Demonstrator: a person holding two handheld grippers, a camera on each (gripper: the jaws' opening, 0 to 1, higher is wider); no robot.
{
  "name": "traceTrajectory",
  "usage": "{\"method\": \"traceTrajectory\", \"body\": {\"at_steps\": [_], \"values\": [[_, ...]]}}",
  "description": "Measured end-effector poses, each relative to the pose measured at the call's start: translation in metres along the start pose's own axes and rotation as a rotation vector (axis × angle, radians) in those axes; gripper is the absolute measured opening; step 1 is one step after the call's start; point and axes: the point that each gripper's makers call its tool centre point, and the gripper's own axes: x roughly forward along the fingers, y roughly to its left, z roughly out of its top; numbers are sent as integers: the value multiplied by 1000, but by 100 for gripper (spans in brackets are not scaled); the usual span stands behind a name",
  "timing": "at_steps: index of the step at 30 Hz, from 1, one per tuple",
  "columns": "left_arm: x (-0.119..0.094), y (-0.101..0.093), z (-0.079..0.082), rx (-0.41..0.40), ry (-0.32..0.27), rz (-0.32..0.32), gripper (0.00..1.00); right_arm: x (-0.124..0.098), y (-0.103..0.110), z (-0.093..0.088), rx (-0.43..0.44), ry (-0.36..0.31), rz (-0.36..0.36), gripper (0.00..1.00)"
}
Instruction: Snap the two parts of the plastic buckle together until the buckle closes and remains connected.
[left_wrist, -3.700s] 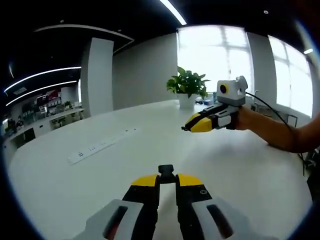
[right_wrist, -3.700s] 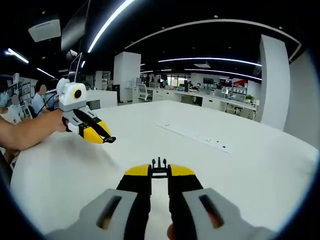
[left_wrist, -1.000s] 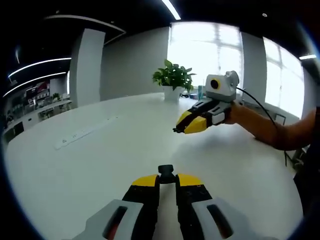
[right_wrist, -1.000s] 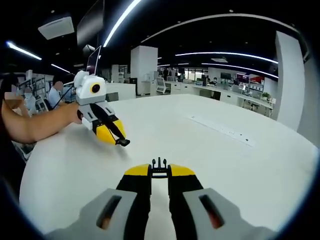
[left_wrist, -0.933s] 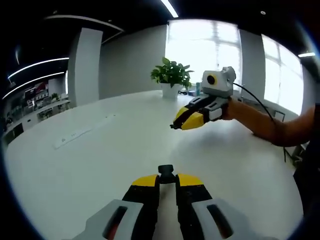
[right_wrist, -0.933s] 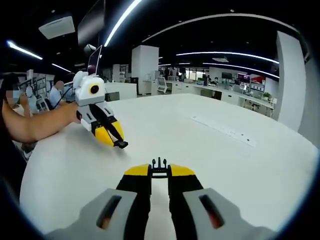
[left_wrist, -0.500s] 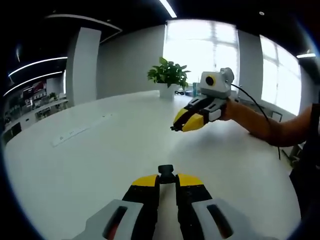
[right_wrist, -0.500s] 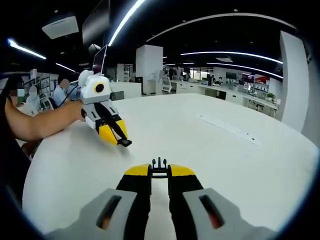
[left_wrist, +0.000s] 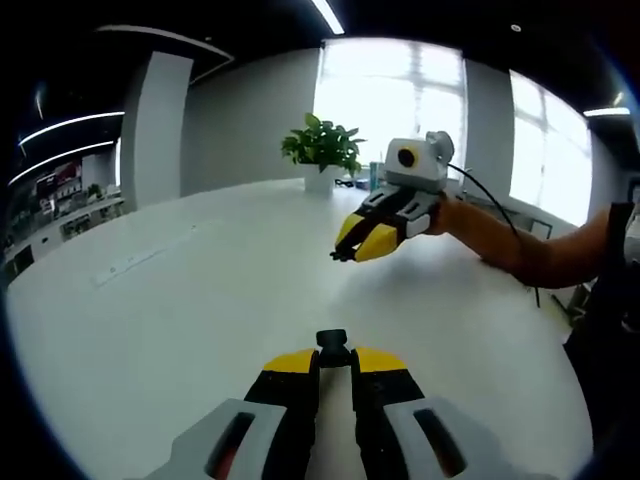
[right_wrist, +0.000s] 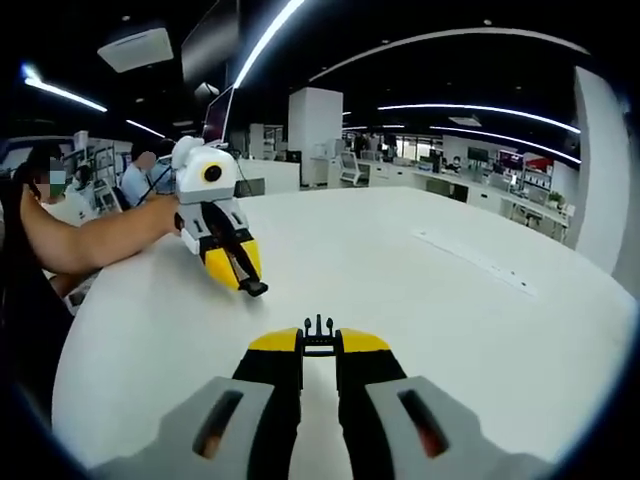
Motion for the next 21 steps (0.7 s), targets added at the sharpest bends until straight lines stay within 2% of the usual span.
{"method": "traceTrajectory", "body": {"at_steps": [10, 13, 17, 21], "values": [[-8, -4, 2, 20, -6, -26, 11, -1, 10, -6, -2, 17, 38, 11], [-9, -7, 0, 37, 8, -44, 11, 0, 14, -6, -18, 15, 53, 11], [-11, -17, -2, 48, 22, -84, 11, 1, 27, -5, -66, 4, 105, 11], [-12, -19, -4, 52, 43, -90, 11, 1, 37, -3, -80, -11, 155, 11]]}}
